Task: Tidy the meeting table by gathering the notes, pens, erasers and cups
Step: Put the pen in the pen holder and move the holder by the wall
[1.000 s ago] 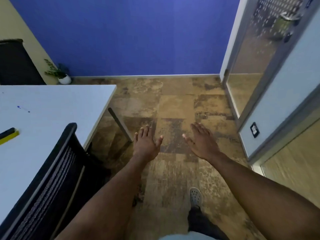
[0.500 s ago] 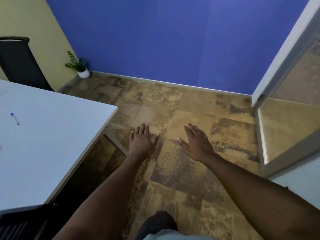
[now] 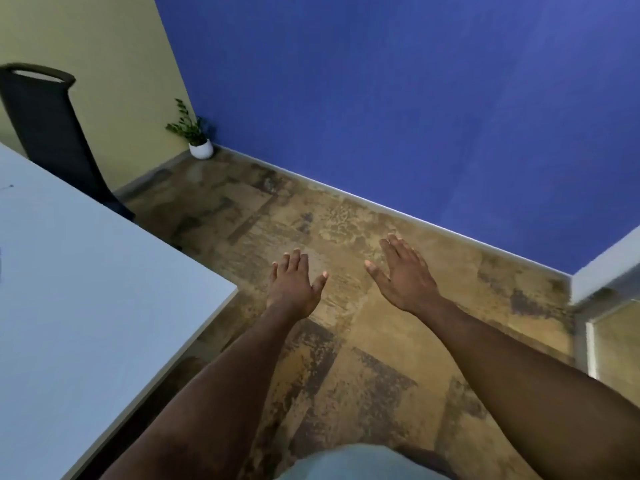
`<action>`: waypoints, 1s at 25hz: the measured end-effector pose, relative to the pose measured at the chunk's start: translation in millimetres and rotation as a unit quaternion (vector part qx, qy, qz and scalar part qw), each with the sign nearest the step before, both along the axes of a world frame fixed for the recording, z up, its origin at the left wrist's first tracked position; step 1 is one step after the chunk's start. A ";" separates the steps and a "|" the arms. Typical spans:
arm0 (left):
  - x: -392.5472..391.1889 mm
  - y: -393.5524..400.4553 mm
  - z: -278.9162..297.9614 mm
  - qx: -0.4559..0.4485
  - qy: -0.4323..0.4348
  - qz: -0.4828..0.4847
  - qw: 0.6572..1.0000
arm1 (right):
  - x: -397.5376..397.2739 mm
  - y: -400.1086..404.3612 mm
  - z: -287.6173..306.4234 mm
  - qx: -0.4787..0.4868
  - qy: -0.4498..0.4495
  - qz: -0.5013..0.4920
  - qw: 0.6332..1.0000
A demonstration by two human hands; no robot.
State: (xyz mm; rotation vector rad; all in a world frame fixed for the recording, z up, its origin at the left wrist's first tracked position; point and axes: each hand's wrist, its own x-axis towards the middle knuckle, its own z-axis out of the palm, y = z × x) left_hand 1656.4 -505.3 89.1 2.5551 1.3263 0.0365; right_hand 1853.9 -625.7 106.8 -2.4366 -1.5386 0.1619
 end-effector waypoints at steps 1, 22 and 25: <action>7.7 16.9 -1.0 -0.007 0.000 0.006 1.000 | 8.5 24.5 -0.9 -0.003 0.002 0.009 1.000; -27.7 414.6 -19.6 -0.040 -0.011 0.459 0.888 | -1.0 599.3 -49.7 -0.074 0.057 0.446 0.890; -71.6 450.3 -26.2 -0.033 -0.018 0.526 0.850 | -56.4 660.0 -50.8 -0.060 0.063 0.519 0.850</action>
